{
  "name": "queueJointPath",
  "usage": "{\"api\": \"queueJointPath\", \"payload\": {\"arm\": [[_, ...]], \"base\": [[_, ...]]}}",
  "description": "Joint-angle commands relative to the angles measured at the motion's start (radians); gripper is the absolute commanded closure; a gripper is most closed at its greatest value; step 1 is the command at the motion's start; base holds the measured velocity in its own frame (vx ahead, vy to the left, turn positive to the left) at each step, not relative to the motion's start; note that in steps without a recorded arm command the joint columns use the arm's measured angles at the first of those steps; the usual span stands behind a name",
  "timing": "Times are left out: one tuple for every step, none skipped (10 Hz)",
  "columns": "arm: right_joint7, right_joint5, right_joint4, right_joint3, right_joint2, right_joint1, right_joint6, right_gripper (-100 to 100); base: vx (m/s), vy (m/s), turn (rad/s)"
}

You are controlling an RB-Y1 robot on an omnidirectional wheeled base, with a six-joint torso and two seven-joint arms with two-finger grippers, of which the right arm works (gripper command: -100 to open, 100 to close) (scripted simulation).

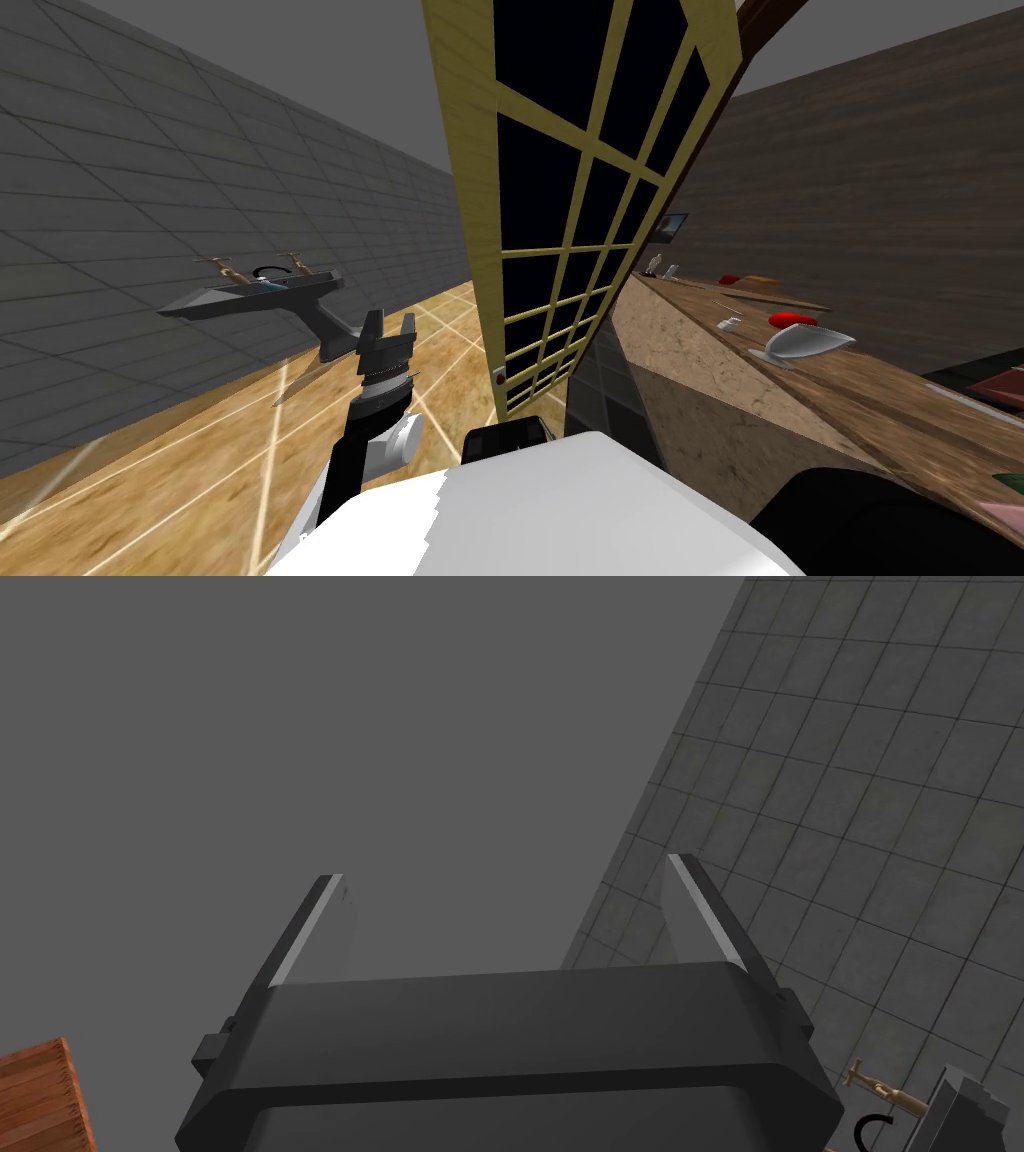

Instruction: Push the door open

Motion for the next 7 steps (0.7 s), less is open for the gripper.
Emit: {"api": "queueJointPath", "payload": {"arm": [[0.029, -0.013, 0.016, 0.027, -0.005, 0.015, -0.02, -100], [0.046, -0.021, 0.026, 0.044, -0.005, 0.022, -0.03, -100], [0.046, -0.021, 0.026, 0.044, -0.005, 0.022, -0.03, -100], [0.046, -0.021, 0.026, 0.044, -0.005, 0.022, -0.03, -100], [0.046, -0.021, 0.026, 0.044, -0.005, 0.022, -0.03, -100], [0.046, -0.021, 0.026, 0.044, -0.005, 0.022, -0.03, -100], [0.064, -0.029, 0.037, 0.06, -0.003, 0.029, -0.039, -100]], "base": [[0.067, 0.016, -0.186], [0.056, 0.023, -0.164], [0.053, 0.002, -0.091], [0.027, -0.005, -0.006], [0.006, -0.005, 0.009], [0.0, 0.0, 0.0], [0.024, -0.006, -0.142]]}}
